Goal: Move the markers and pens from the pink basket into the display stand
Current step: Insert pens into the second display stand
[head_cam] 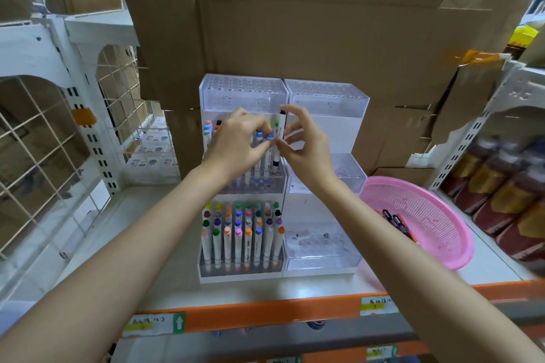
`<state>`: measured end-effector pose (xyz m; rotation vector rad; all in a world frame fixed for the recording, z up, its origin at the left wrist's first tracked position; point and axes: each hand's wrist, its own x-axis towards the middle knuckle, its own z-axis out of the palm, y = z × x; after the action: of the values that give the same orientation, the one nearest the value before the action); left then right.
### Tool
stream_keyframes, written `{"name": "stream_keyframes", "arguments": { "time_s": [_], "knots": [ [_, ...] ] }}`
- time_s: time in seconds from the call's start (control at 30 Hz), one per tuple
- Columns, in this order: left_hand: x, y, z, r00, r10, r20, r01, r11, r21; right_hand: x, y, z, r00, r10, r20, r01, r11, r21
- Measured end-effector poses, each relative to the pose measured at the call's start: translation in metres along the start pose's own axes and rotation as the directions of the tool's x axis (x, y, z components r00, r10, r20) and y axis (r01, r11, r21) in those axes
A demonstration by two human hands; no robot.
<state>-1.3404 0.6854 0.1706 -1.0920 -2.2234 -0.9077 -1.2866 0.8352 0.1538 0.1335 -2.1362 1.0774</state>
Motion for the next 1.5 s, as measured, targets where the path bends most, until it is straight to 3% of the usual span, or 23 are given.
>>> {"name": "stream_keyframes", "arguments": {
  "time_s": [0.57, 1.13, 1.5],
  "knots": [
    [-0.016, -0.004, -0.001, 0.99, 0.141, 0.012, -0.142, 0.979, 0.146, -0.01, 0.002, 0.003, 0.999, 0.005, 0.054, -0.004, 1.0, -0.03],
    [-0.028, -0.008, -0.004, 0.987, 0.156, 0.043, -0.162, 0.962, 0.219, -0.02, 0.009, 0.005, 0.99, 0.038, 0.134, -0.019, 0.99, -0.14],
    [-0.028, -0.006, -0.002, 0.99, 0.133, 0.042, -0.139, 0.962, 0.236, -0.021, 0.013, 0.001, 0.989, -0.04, 0.141, 0.063, 0.985, -0.158]
  ]
}}
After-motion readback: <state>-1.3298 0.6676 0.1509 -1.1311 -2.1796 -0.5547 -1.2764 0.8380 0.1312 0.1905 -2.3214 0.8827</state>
